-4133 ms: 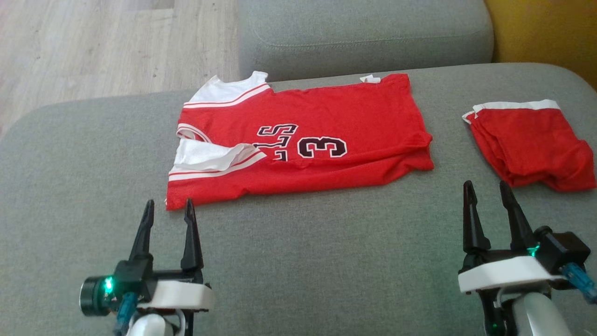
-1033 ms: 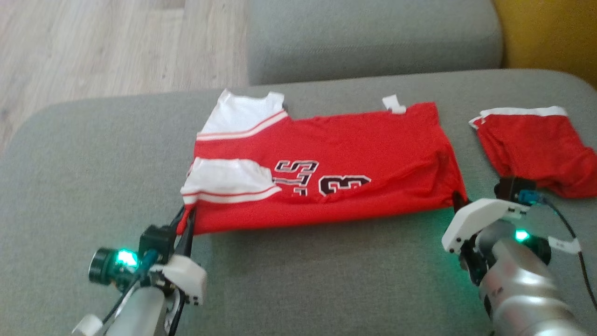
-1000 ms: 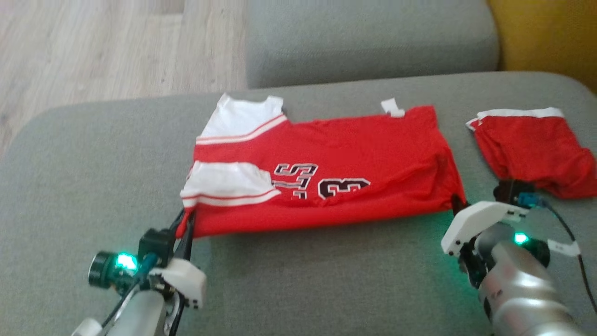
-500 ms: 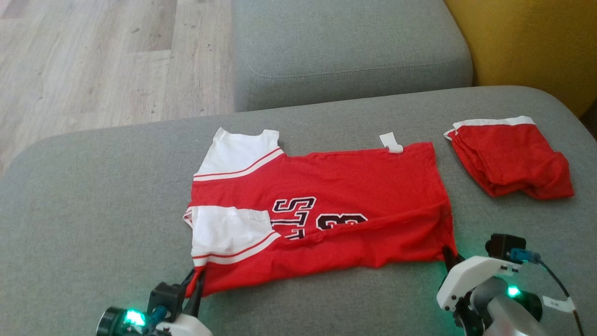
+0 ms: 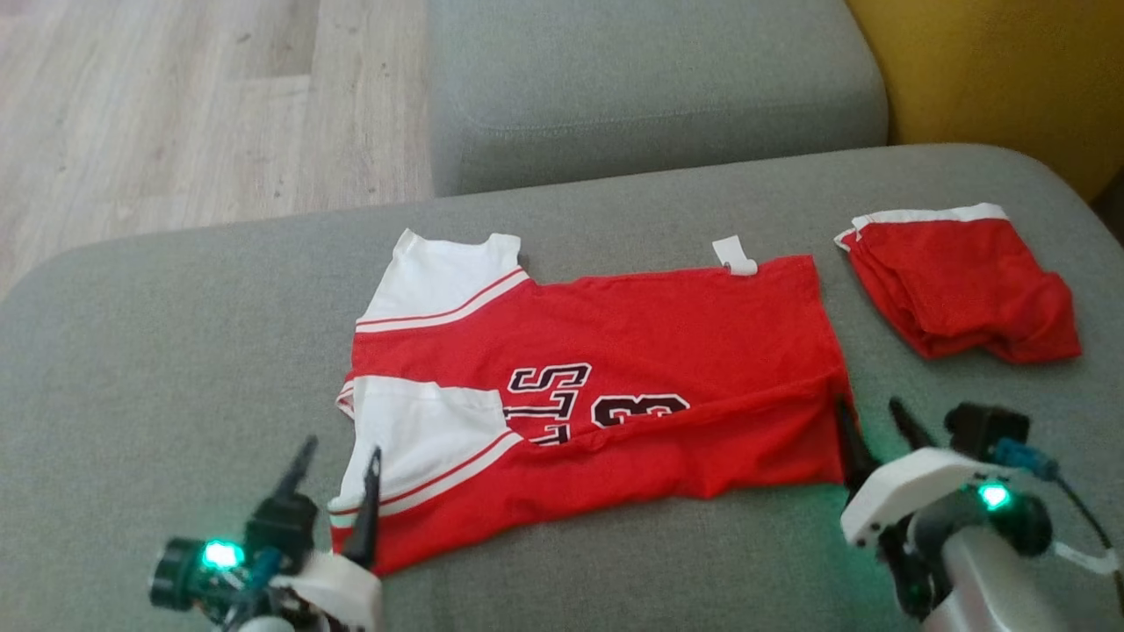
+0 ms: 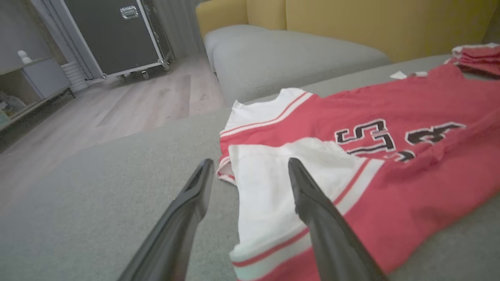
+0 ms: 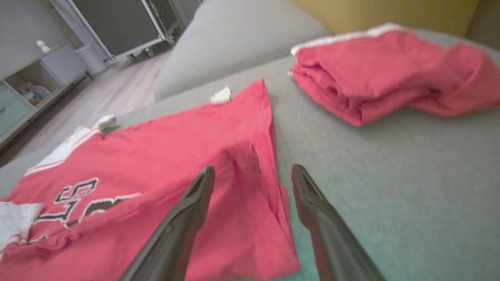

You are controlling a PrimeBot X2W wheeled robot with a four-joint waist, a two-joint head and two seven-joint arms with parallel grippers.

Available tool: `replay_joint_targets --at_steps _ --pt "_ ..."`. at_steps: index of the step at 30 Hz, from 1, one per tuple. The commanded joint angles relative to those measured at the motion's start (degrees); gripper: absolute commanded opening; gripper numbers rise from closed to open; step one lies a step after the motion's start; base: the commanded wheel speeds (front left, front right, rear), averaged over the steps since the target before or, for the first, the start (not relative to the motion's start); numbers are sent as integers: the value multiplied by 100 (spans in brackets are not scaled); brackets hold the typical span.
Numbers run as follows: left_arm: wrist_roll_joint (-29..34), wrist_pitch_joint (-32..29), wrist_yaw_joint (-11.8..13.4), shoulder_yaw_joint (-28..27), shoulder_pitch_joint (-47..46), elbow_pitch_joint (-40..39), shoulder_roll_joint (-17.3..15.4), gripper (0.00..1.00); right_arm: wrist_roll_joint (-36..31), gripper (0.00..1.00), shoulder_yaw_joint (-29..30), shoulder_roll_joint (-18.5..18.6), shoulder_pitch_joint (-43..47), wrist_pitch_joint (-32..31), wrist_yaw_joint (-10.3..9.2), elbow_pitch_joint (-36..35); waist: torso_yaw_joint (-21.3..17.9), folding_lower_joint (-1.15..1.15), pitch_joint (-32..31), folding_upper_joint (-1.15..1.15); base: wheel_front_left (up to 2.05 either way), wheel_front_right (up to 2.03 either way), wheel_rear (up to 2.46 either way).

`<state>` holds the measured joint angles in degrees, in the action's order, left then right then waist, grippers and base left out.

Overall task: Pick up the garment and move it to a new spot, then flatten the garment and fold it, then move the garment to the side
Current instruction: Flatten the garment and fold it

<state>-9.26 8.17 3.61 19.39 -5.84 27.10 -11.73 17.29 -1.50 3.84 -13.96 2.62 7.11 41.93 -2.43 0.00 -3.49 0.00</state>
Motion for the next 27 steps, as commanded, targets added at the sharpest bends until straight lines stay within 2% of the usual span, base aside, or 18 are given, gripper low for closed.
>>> replay_joint_targets --at_steps 1,8,15,21,27 --pt "-82 172 71 -309 -420 -272 -139 100 -69 100 -111 58 -117 148 37 -426 -15 0 73 0 0 0 0" --pt "-243 660 94 -697 -830 -1070 -151 100 -95 100 -275 152 23 912 37 -1818 -72 0 352 0 0 0 0" --pt "-32 681 140 -1025 -811 -2016 81 100 -290 100 -400 126 133 1219 37 -2596 -99 0 609 0 0 0 0" --pt "158 682 180 -1171 -568 -2020 296 100 -292 100 -301 -13 303 1235 37 -2975 -53 0 717 0 0 0 0" --pt "302 682 35 -1217 -616 -1710 378 100 -352 100 -271 -76 379 1236 37 -3150 -13 0 896 0 0 0 0"
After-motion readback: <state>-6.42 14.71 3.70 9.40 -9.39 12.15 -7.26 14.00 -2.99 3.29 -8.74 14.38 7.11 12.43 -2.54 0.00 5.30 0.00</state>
